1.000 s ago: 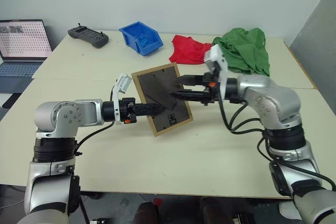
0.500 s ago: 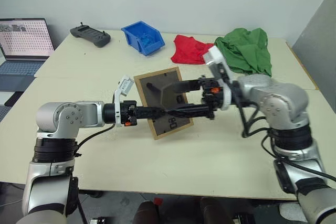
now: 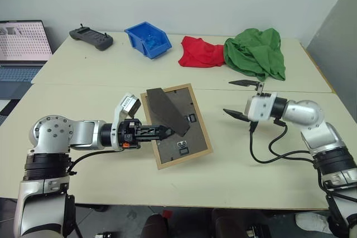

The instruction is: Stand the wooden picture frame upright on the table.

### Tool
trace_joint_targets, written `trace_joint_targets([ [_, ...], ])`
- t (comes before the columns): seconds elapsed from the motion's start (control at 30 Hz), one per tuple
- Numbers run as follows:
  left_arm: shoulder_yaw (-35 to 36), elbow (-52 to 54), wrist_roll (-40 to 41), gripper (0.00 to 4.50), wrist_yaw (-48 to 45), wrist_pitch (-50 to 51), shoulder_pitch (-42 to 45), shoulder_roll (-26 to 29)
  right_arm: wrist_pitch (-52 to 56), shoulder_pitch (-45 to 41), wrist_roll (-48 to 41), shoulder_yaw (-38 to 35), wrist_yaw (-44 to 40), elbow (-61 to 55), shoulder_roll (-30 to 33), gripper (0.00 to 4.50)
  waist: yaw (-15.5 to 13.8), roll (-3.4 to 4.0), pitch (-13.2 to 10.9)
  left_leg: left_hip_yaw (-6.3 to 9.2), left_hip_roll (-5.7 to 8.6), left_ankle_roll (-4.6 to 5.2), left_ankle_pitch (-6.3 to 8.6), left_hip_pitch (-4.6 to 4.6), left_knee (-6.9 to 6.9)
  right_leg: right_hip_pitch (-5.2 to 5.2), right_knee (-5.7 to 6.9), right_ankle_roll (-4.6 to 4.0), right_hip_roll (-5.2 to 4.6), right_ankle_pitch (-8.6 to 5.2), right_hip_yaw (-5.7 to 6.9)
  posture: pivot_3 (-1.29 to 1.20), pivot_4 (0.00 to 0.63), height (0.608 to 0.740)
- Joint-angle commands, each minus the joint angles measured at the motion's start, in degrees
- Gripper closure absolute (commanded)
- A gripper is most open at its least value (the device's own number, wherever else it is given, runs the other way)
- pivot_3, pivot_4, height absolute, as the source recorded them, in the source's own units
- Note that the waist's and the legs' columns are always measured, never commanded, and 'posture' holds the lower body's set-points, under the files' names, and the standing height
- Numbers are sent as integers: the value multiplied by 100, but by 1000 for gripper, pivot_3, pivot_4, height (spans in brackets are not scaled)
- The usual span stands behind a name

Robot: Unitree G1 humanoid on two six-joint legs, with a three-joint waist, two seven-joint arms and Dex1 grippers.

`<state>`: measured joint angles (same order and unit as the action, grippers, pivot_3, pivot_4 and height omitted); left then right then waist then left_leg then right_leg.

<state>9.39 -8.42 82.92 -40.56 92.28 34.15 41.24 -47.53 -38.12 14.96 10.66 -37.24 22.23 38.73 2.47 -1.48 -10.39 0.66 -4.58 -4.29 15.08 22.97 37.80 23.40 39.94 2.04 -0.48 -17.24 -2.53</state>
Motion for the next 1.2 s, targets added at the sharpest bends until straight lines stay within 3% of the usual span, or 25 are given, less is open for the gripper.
trace_joint_targets([
  [0.03, -121, -87, 1113, 3203, 640, 22, 86, 27, -1839, -567, 1039, -246, 1515, 640, -370, 21, 39, 0, 0, 0, -1, -6, -3, -3, 0, 0, 3, 0, 0, 0, -1, 0, 150, 740],
  [0.27, -720, 209, 2744, 3203, 1739, -660, -214, 331, -2835, -1053, 1903, -59, 2615, 946, -882, 21, 27, 0, 0, 6, -1, -20, -11, -3, 2, -4, 4, -2, -5, 1, 2, 0, 150, 740],
  [0.4, -889, 367, 3008, 3203, 1932, -953, -352, 397, -3142, -1145, 2178, 101, 2799, 956, -952, 21, 2, 0, 0, 7, 2, -21, -12, -5, 4, -8, 5, -3, -12, 1, 4, 0, 150, 740],
  [0.73, -992, 690, 3008, 3203, 1980, -1262, -618, 375, -3276, -1350, 2342, 311, 2976, 1129, -901, 2527, -51, 1, 0, 7, 5, -22, -12, -8, 6, -12, 5, -3, -12, 1, 5, 0, 150, 740],
  [0.87, -992, 787, 3008, 3203, 1943, -1310, -680, 433, -3332, -1413, 2324, 346, 3008, 1164, -849, 2830, -53, 1, 0, 8, 5, -21, -12, -8, 6, -12, 5, -3, -12, 1, 7, 0, 150, 740],
  [0.93, -954, 903, 3008, 2504, 1966, -1386, -742, 468, -3348, -1428, 2342, 349, 3025, 1225, -800, 2841, -55, 1, 0, 7, 5, -21, -12, -8, 6, -13, 5, -3, -12, 1, 6, 0, 150, 740],
  [1.0, -831, 791, 3008, 2244, 2200, -1626, -802, 406, -3316, -1424, 2273, 368, 3014, 1316, -737, 2951, -56, 1, 0, 7, 5, -21, -12, -8, 7, -14, 4, -3, -12, 1, 5, 0, 150, 740],
  [1.03, -728, 689, 3008, 1908, 2264, -1725, -804, 399, -3312, -1423, 2183, 403, 2984, 1352, -695, 3103, -57, 2, 0, 6, 6, -21, -12, -8, 7, -14, 4, -3, -13, 1, 5, 0, 150, 740],
  [1.2, -173, 422, 3008, 852, 2600, -2040, -893, 512, -3169, -1443, 1600, 719, 2636, 1610, -479, 3105, -52, 1, 0, 6, 6, -20, -12, -10, 7, -14, 5, -3, -13, 1, 5, 0, 150, 740],
])
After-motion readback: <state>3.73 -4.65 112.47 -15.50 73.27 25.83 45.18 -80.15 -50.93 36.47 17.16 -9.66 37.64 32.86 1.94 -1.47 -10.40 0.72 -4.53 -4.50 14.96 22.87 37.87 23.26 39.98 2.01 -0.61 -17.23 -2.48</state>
